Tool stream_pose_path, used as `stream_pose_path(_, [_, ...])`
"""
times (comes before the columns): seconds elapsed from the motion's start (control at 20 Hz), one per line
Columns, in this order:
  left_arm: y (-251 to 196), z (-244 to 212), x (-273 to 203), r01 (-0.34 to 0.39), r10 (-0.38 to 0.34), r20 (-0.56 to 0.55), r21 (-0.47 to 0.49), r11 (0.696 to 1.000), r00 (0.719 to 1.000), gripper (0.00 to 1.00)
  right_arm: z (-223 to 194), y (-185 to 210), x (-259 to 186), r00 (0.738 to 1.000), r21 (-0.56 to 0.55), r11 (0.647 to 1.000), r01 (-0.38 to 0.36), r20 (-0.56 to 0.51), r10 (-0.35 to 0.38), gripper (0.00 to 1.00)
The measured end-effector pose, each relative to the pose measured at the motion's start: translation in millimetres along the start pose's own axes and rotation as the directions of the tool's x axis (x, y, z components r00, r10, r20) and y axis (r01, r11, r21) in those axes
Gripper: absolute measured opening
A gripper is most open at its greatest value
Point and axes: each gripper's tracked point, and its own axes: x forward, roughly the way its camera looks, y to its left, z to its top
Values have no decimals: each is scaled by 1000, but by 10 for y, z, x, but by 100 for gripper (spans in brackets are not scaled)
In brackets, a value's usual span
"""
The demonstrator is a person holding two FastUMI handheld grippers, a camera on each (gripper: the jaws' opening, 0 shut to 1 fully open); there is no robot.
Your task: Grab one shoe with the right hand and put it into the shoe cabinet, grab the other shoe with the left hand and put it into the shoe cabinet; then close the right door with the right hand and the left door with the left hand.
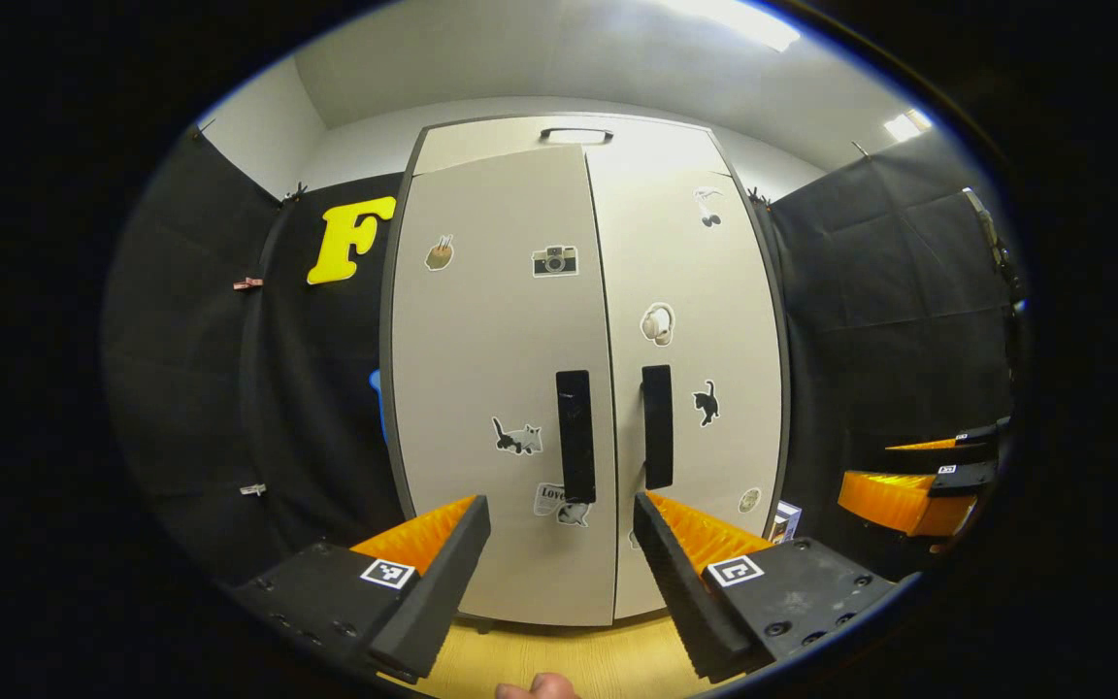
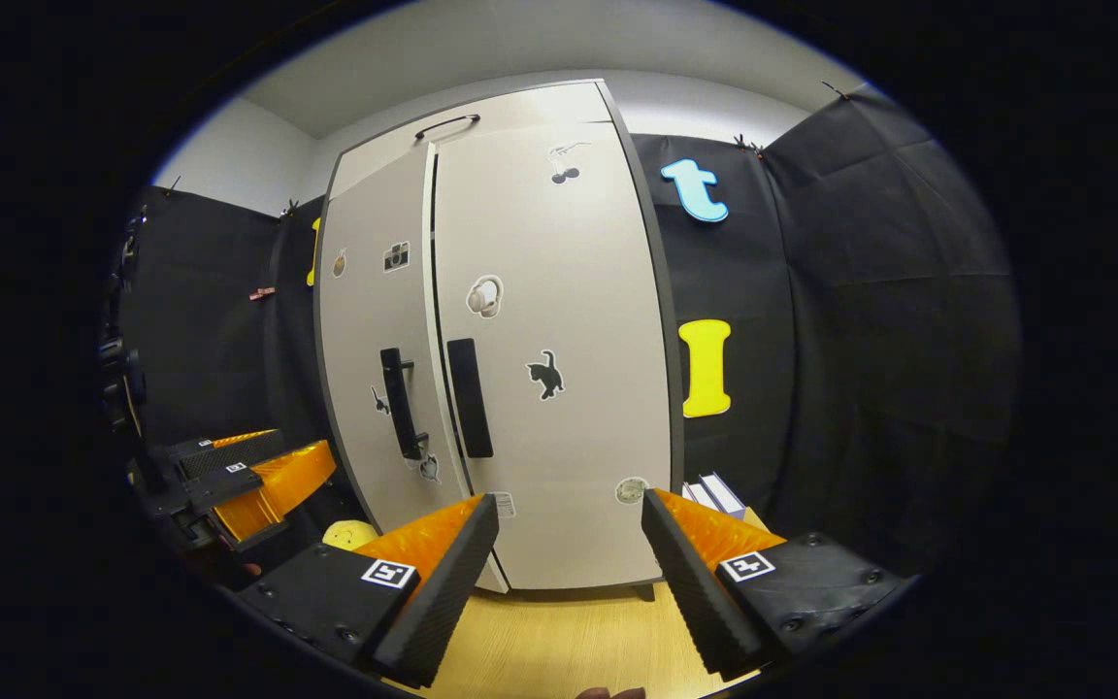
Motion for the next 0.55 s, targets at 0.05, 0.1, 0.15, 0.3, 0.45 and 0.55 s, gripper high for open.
stream_pose_path(0.05, [0, 0, -3, -2, 2, 0, 1, 1000, 1000, 93, -2, 0, -4, 1000, 2, 1000, 1, -1, -1, 100])
stream_pose_path(0.1, [3, 2, -6, -4, 4, 1, 3, 1000, 1000, 93, 2, -2, -2, 1000, 3, 1000, 2, 1, -2, 98])
stream_pose_path(0.15, [4, 7, 4, -4, 4, 2, 5, 1000, 1000, 93, 1, -9, -2, 1000, 1, 1000, 3, 2, -3, 98])
stream_pose_path(0.3, [3, 6, 20, -3, 3, -1, 8, 1000, 1000, 93, -4, 0, 2, 1000, 2, 1000, 3, 0, -3, 100])
stream_pose_path(0.45, [-7, 12, 37, -1, 1, -1, 12, 1000, 1000, 93, -11, 8, -3, 1000, 5, 1000, 3, 2, -3, 98])
stream_pose_path(0.55, [-22, 5, 41, 2, -2, -2, 17, 1000, 1000, 93, -23, 13, 0, 1000, 3, 1000, 3, -2, -3, 98])
